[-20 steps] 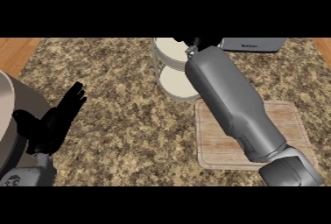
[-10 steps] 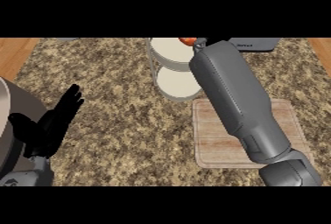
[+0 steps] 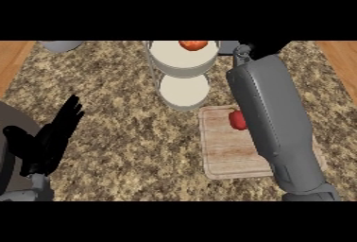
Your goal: Pick the squash from the cutting board and place it in the tiered basket
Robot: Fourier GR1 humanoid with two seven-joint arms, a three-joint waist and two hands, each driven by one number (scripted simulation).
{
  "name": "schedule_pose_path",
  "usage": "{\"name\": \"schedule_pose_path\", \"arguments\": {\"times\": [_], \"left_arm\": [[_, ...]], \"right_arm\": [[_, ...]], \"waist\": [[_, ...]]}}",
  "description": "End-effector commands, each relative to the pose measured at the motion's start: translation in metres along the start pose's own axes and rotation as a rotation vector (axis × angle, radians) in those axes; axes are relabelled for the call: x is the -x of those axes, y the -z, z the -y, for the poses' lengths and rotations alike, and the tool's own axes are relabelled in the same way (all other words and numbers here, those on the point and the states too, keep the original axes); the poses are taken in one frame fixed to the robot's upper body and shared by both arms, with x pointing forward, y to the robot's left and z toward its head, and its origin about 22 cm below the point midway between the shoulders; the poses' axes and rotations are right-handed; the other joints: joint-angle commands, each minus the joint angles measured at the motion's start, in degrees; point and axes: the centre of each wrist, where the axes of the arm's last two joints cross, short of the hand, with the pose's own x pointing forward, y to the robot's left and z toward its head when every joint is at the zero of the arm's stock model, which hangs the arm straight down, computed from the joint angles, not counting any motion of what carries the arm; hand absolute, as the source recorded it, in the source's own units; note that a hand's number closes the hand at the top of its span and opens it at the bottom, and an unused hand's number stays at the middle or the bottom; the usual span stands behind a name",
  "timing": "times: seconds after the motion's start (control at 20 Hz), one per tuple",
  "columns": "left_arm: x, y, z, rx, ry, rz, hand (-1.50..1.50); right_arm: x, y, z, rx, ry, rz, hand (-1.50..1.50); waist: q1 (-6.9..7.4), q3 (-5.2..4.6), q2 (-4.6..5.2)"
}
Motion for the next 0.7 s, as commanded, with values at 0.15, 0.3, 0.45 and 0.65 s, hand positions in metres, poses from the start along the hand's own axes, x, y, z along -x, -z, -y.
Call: {"name": "schedule_pose_path", "arguments": {"times": [0.15,0.3,0.45,0.65], "left_arm": [[0.003,-0.01,-0.011,-0.031,-0.004,-0.012,0.0],[0.012,-0.011,-0.012,-0.028,-0.01,-0.028,0.0],[0.008,-0.016,-0.003,-0.023,-0.004,-0.018,0.0],[0.0,-0.014,-0.012,-0.028,0.016,0.005,0.0]], "right_arm": [[0.01,0.01,0.071,0.112,0.04,-0.099,-1.5],[0.008,0.009,0.112,0.135,0.037,-0.1,-1.5],[0.02,0.01,0.158,0.156,0.038,-0.095,-1.5],[0.021,0.001,0.21,0.135,0.018,-0.076,-1.5]], "waist": [[-1.67,0.02,-0.83],[-1.5,-0.02,-0.47],[-1.44,0.05,-0.24],[-0.75,0.02,0.14]]}}
